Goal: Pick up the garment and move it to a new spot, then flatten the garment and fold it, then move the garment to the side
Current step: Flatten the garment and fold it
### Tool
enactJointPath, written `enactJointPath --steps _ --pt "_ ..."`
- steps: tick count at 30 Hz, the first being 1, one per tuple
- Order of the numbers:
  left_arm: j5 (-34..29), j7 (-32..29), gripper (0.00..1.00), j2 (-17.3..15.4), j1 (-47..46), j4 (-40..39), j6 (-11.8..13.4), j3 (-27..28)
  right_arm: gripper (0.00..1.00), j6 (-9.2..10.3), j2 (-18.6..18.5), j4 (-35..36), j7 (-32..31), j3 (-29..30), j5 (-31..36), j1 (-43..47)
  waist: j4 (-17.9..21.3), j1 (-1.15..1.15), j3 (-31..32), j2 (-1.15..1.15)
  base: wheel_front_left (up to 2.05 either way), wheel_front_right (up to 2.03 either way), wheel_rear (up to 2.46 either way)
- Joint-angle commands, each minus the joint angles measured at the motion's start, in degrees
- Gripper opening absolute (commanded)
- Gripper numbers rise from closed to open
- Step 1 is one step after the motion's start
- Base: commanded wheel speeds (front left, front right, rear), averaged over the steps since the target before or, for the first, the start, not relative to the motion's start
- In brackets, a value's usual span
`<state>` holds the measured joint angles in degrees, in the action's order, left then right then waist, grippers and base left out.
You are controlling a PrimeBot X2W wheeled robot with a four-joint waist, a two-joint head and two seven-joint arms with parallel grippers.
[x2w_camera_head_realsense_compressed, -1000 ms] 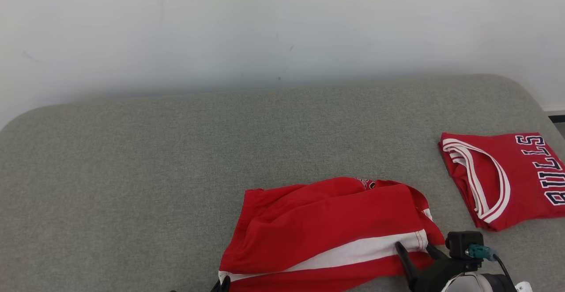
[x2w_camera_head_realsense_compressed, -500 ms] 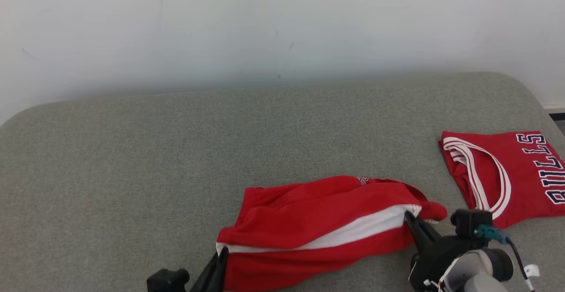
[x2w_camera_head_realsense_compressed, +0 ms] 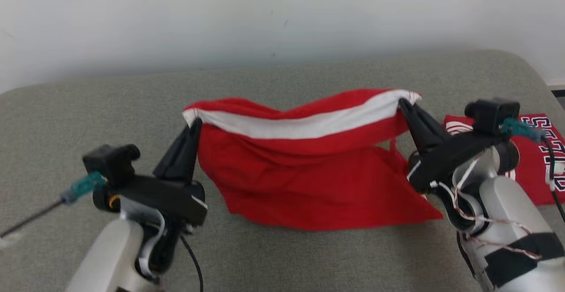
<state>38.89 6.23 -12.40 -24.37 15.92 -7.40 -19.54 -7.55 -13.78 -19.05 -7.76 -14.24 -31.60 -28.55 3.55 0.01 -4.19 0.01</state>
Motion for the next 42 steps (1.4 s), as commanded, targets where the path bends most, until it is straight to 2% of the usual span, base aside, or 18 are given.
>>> enactJointPath --steps 1,6,8,9,16,22,27,32,37,42 --pt "2.65 -0.96 0.0 -0.25 -2.58 -0.72 -0.08 0.68 0.0 0.15 0.6 0.72 -0.52 0.24 -0.84 -2.27 0.31 -0.01 -1.64 -0.01 0.0 0.0 0.0" --pt "12.97 -7.63 0.0 -4.03 -11.8 -2.15 -0.1 3.1 0.0 0.15 4.29 -0.8 -3.96 1.13 -3.93 -12.56 2.64 -0.01 -6.57 -0.01 0.0 0.0 0.0" --pt "14.99 -9.65 0.0 -5.35 -16.06 -1.99 -0.11 4.24 0.0 0.14 5.43 -2.81 -4.75 0.97 -3.92 -17.75 3.38 -0.01 -9.59 -0.01 0.0 0.0 0.0" --pt "16.22 -10.6 0.0 -6.58 -20.42 -1.16 -0.08 5.67 0.0 0.14 6.37 -5.58 -4.48 1.85 -3.42 -23.26 3.89 -0.01 -12.94 -0.01 0.0 0.0 0.0" --pt "15.11 -6.71 0.0 -6.5 -35.69 1.55 1.2 9.71 0.0 0.15 7.64 -14.73 3.47 4.46 2.28 -41.75 4.3 -0.01 -23.49 -0.01 0.0 0.0 0.0" --pt "14.52 -2.52 0.0 -4.84 -43.22 4.36 0.96 10.31 0.0 0.15 8.63 -21.95 10.31 6.79 5.62 -50.02 3.74 -0.01 -28.51 -0.01 0.0 0.0 0.0" --pt "14.38 -0.53 0.0 -3.59 -41.36 7.17 0.28 7.84 0.0 0.15 9.4 -27.24 11.88 4.7 5.11 -49.57 3.02 -0.01 -29.57 -0.01 0.0 0.0 0.0" --pt "15.74 1.36 0.0 -3.34 -37.18 6.78 -0.2 5.33 0.0 0.15 8.01 -27.16 12.06 1.11 2.83 -46.11 2.24 -0.01 -28.18 -0.01 0.0 0.0 0.0" --pt "19.71 4.2 0.0 -3.76 -27.54 1.8 -0.09 1.49 0.0 0.15 3.73 -23.52 9.68 -2.58 -2.09 -37.56 1.03 -0.01 -23.92 -0.01 0.0 0.0 0.0" --pt "23.5 6.69 0.0 -4.86 -16.15 -2.47 -0.1 -0.05 0.0 0.15 -2.13 -15.64 6.15 -3.46 -5.81 -26.31 0.23 -0.01 -18.73 -0.01 0.0 0.0 0.0"
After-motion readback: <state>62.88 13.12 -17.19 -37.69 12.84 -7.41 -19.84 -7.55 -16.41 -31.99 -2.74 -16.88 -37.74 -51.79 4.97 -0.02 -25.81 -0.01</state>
